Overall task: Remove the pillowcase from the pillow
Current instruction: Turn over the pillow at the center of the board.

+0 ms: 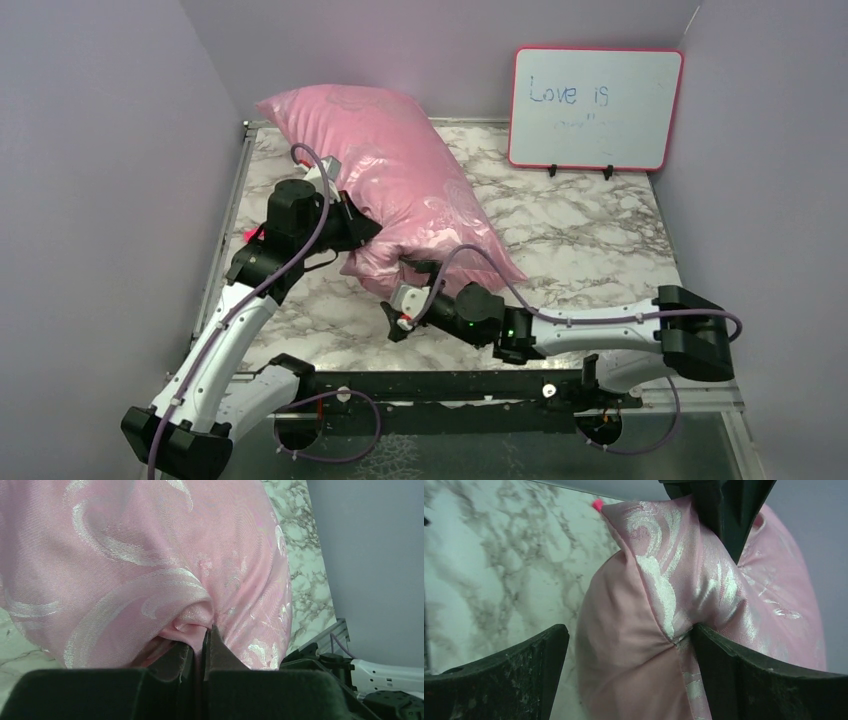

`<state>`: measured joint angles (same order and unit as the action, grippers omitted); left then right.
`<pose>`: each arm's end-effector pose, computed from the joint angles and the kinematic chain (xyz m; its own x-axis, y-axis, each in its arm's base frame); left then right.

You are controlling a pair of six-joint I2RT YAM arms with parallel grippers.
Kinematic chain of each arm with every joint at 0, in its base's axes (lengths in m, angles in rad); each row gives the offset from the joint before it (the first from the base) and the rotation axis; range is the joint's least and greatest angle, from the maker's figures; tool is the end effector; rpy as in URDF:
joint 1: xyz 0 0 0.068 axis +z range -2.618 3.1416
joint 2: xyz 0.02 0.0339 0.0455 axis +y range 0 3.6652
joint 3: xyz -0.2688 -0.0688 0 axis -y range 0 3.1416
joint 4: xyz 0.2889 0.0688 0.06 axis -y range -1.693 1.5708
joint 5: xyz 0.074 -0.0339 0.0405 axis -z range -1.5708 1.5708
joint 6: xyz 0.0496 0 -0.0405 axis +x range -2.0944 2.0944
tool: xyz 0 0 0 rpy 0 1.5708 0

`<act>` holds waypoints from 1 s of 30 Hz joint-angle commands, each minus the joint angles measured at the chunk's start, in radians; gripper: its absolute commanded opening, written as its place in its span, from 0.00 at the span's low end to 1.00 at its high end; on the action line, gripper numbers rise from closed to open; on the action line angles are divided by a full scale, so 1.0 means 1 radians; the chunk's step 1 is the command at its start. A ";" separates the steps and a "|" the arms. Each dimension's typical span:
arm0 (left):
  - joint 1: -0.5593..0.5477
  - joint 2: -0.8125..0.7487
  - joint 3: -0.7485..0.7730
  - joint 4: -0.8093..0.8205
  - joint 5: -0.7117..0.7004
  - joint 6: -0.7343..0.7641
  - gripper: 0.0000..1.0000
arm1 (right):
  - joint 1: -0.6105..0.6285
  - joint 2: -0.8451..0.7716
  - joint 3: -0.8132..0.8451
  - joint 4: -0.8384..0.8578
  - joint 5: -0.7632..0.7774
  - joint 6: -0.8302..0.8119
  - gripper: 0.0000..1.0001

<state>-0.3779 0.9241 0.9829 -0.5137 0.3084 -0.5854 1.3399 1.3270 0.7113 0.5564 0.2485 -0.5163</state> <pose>0.2285 -0.1069 0.3516 -0.6747 -0.2986 -0.6750 0.2786 0.7439 -0.6075 0.0914 0.3355 0.2493 0.4263 -0.2777 -0.8609 -0.7784 0.3723 -0.5055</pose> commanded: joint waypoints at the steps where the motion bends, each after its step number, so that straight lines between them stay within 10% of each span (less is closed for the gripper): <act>1: -0.023 -0.053 0.091 0.037 0.074 0.030 0.00 | 0.019 0.115 0.083 0.279 0.346 -0.209 1.00; 7: -0.023 -0.068 0.105 -0.019 0.077 0.066 0.00 | 0.019 0.251 0.083 0.629 0.561 -0.367 1.00; 12: -0.023 -0.073 0.135 -0.040 0.085 0.091 0.00 | -0.005 0.252 0.126 0.503 0.583 -0.180 0.49; 16: -0.023 -0.110 0.163 -0.053 0.002 0.107 0.50 | -0.097 0.131 0.230 -0.052 0.440 0.355 0.23; 21: -0.023 -0.182 0.183 -0.074 -0.127 0.125 0.98 | -0.210 0.018 0.239 -0.296 0.218 0.669 0.01; 30: -0.023 -0.226 0.123 -0.093 -0.282 0.108 0.99 | -0.407 -0.282 0.029 -0.228 -0.307 1.024 0.01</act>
<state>-0.3973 0.6899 1.1599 -0.5930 0.1211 -0.4698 0.9504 1.1313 0.7574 0.2909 0.1604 0.3016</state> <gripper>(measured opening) 0.987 0.105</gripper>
